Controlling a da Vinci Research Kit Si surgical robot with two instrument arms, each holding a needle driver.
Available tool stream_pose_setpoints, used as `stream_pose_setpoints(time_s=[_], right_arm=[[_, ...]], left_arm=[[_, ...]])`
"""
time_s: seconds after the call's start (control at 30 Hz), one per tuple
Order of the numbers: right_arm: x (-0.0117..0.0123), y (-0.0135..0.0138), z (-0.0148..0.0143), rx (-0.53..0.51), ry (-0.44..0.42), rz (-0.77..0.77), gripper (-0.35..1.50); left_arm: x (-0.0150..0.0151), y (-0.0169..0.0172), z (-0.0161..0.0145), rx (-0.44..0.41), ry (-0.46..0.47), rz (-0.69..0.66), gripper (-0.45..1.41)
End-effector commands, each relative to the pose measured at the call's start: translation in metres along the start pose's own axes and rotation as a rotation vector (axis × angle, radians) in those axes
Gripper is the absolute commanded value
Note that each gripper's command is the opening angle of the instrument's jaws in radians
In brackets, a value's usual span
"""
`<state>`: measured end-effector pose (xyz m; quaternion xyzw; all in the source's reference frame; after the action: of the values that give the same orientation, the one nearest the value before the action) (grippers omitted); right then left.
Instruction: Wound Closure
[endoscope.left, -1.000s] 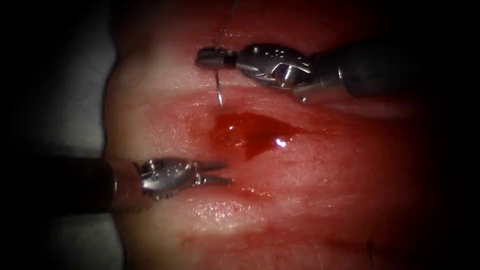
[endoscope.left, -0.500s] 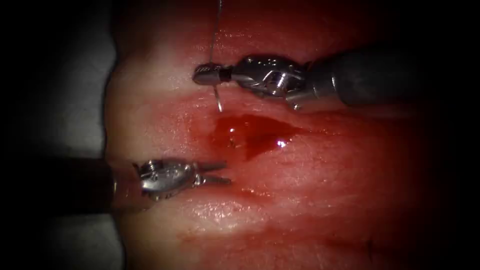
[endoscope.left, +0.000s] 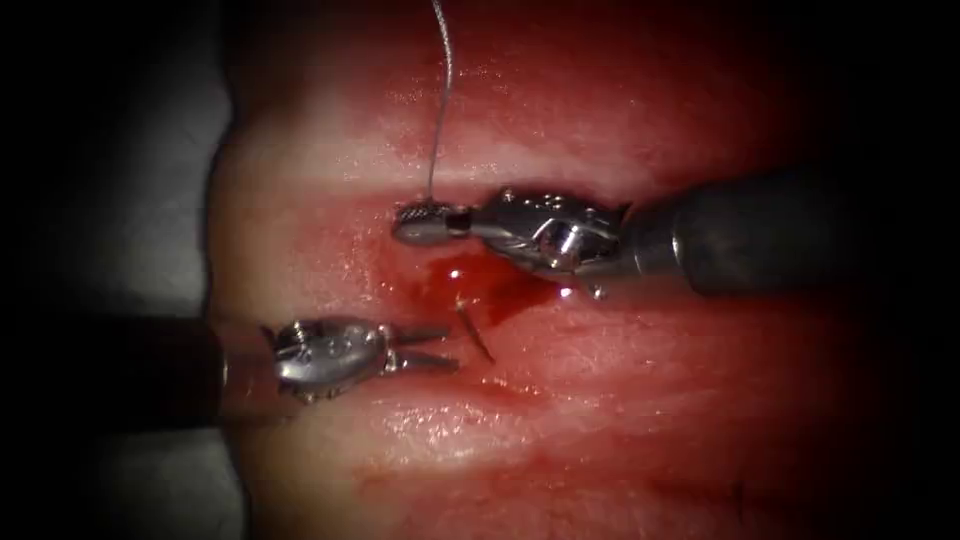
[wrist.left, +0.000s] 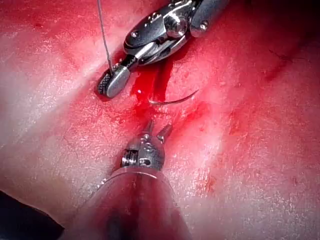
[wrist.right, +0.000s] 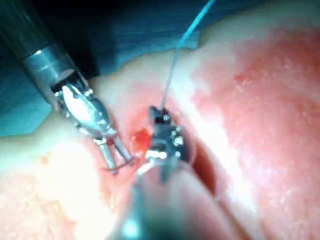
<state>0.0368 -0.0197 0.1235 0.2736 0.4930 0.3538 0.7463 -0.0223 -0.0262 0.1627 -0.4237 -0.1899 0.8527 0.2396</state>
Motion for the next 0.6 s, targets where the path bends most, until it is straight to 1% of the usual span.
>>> stream_pose_setpoints(time_s=[0.03, 0.07, 0.1, 0.13, 0.17, 0.2, 0.23, 0.27, 0.33, 0.37, 0.43, 0.53, 0.6], right_arm=[[-0.0007, -0.0003, 0.0005, 0.003, -0.004, -0.025, -0.35], [-0.0004, 0.0000, 0.0004, 0.001, -0.003, -0.064, -0.20], [-0.0001, 0.0002, 0.0004, 0.000, -0.002, -0.074, 0.39], [0.0002, 0.0006, 0.0002, -0.004, -0.001, -0.131, 0.79], [0.0005, 0.0009, 0.0001, -0.005, 0.000, -0.176, 1.05], [0.0008, 0.0012, 0.0000, -0.018, 0.001, -0.208, 1.23], [0.0013, 0.0017, -0.0004, -0.042, 0.002, -0.238, 1.35], [0.0016, 0.0021, -0.0008, -0.061, 0.000, -0.246, 1.40], [0.0022, 0.0029, -0.0019, -0.080, 0.010, -0.237, 1.42], [0.0027, 0.0037, -0.0034, -0.088, 0.030, -0.246, 1.42], [0.0034, 0.0047, -0.0055, -0.116, 0.061, -0.245, 1.42], [0.0043, 0.0059, -0.0087, -0.142, 0.095, -0.239, 1.38], [0.0046, 0.0065, -0.0109, -0.155, 0.117, -0.225, 1.33]], left_arm=[[-0.0006, 0.0008, 0.0008, -0.006, -0.001, 0.010, 0.29], [-0.0004, 0.0008, 0.0007, -0.004, 0.000, 0.031, 0.29], [-0.0002, 0.0009, 0.0006, -0.002, 0.000, 0.047, 0.29], [0.0000, 0.0010, 0.0005, 0.000, 0.000, 0.069, 0.31], [0.0003, 0.0012, 0.0004, 0.001, 0.000, 0.107, 0.32], [0.0005, 0.0014, 0.0003, 0.004, -0.001, 0.134, 0.34], [0.0007, 0.0016, 0.0002, 0.005, -0.001, 0.160, 0.36], [0.0009, 0.0020, 0.0000, 0.004, -0.001, 0.203, 0.41], [0.0013, 0.0027, -0.0003, 0.006, 0.013, 0.261, 0.54], [0.0019, 0.0034, -0.0006, 0.014, 0.038, 0.328, 0.66], [0.0025, 0.0040, -0.0007, 0.018, 0.064, 0.385, 0.76], [0.0039, 0.0045, -0.0005, 0.034, 0.096, 0.481, 0.86], [0.0049, 0.0048, 0.0000, 0.052, 0.118, 0.552, 1.00]])
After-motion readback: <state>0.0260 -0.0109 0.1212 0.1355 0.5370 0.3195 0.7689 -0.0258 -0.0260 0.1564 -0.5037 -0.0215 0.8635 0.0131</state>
